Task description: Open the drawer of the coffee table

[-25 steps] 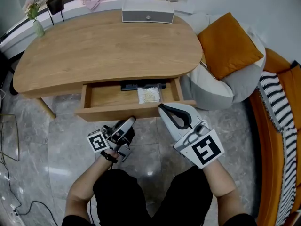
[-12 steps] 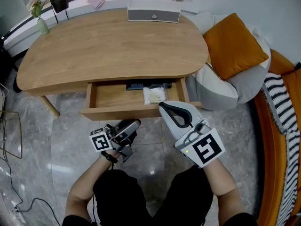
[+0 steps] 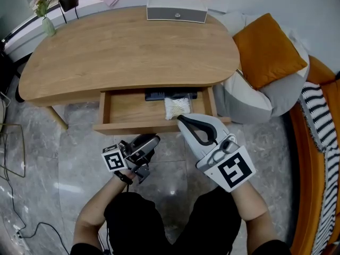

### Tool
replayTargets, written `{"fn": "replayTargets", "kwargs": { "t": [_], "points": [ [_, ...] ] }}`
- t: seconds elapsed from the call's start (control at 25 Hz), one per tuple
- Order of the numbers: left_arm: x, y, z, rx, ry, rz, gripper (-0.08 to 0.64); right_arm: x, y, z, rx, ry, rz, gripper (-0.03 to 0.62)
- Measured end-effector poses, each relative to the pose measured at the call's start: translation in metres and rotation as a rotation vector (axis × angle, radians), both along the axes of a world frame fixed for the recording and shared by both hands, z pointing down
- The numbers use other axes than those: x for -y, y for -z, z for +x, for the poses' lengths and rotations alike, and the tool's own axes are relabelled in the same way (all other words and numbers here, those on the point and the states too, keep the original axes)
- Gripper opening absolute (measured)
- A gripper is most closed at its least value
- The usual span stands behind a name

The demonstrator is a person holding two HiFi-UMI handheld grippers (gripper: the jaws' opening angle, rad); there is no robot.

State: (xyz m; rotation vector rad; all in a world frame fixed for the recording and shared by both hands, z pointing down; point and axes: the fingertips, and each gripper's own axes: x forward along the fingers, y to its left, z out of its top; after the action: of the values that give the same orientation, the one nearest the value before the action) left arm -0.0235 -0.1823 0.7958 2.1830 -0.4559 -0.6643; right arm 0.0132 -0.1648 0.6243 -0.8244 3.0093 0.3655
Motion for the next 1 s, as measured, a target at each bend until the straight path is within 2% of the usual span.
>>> {"fn": "replayTargets", "kwargs": {
  "t": [0.28, 0.48, 0.52, 0.56, 0.64, 0.68, 0.72, 0.76, 0.88, 1.0],
  "points": [
    [-0.004, -0.003, -0.007, 0.043, 0.002, -0.004, 0.284, 0.0, 0.003, -0.003, 0.013, -0.005, 0.003, 0.001],
    [-0.007, -0.008, -0.016, 0.124, 0.001, -0.004, 0.282, -0.003, 0.008, -0.014, 0.037, 0.014, 0.004, 0.001],
    [-0.009, -0.01, -0.018, 0.144, 0.002, -0.006, 0.247, -0.004, 0.01, -0.016, 0.043, 0.019, 0.003, 0.0],
    [-0.011, -0.011, -0.02, 0.161, -0.002, -0.008, 0.167, -0.004, 0.011, -0.019, 0.049, 0.023, -0.001, 0.002],
    [-0.016, -0.013, -0.022, 0.18, -0.025, -0.013, 0.135, -0.006, 0.011, -0.021, 0.057, 0.03, -0.012, 0.0],
    [-0.02, -0.013, -0.022, 0.178, -0.043, -0.01, 0.128, -0.007, 0.011, -0.022, 0.059, 0.032, -0.021, 0.0],
    [-0.025, -0.01, -0.023, 0.167, -0.062, -0.002, 0.05, -0.007, 0.01, -0.022, 0.059, 0.032, -0.031, 0.001],
    [-0.029, -0.006, -0.023, 0.147, -0.077, 0.006, 0.025, -0.006, 0.008, -0.021, 0.058, 0.03, -0.044, 0.0],
    [-0.032, 0.005, -0.031, 0.1, -0.069, 0.003, 0.014, 0.001, 0.009, -0.02, 0.06, 0.019, -0.086, 0.0],
    [-0.033, 0.019, -0.031, 0.06, -0.08, -0.04, 0.008, 0.013, 0.016, -0.015, 0.059, -0.014, -0.12, 0.0]
  ]
}}
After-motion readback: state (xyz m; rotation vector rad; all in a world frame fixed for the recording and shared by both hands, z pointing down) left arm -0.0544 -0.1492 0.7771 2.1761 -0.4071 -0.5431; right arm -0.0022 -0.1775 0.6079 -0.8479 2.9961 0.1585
